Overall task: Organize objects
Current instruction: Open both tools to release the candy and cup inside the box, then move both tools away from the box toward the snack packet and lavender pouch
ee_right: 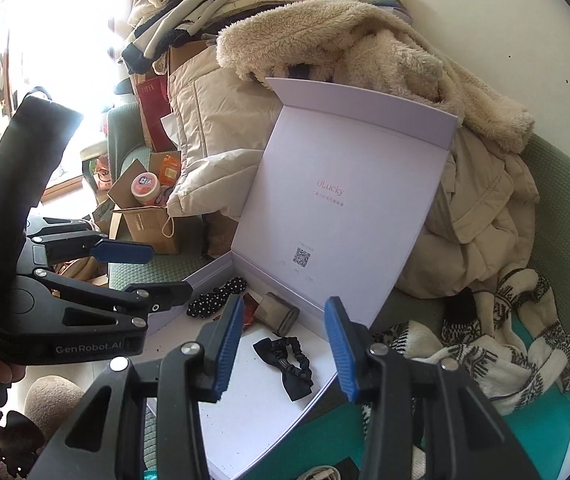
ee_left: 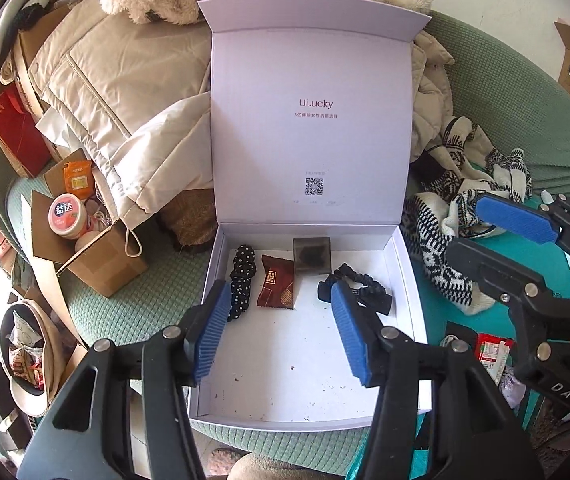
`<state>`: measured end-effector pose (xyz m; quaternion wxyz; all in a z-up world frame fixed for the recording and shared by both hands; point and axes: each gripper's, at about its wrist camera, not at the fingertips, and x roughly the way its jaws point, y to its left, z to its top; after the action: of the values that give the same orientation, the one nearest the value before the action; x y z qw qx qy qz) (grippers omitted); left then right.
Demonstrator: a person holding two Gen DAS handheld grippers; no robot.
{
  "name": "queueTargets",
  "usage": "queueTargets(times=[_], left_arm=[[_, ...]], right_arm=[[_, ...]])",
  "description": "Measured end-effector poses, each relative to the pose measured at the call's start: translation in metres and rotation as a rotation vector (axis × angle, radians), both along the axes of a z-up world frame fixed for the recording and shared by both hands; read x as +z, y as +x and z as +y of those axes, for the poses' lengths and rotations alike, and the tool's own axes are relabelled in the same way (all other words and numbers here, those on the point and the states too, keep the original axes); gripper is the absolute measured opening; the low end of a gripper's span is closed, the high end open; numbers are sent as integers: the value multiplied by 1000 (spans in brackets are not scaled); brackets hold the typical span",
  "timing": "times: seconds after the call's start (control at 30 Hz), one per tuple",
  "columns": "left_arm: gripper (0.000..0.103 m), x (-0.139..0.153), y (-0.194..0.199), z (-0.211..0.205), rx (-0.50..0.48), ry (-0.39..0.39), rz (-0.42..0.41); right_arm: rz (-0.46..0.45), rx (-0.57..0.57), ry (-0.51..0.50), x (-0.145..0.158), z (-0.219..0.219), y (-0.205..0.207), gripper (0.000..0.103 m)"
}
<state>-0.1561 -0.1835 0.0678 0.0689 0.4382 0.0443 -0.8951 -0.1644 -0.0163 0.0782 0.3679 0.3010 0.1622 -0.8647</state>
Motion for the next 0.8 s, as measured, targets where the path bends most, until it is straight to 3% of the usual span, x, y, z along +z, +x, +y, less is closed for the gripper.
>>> queueTargets(times=[0.8], left_arm=[[56, 42, 98, 62, -21, -14, 67]], right_arm=[[49, -30, -20, 32, 55, 81, 42]])
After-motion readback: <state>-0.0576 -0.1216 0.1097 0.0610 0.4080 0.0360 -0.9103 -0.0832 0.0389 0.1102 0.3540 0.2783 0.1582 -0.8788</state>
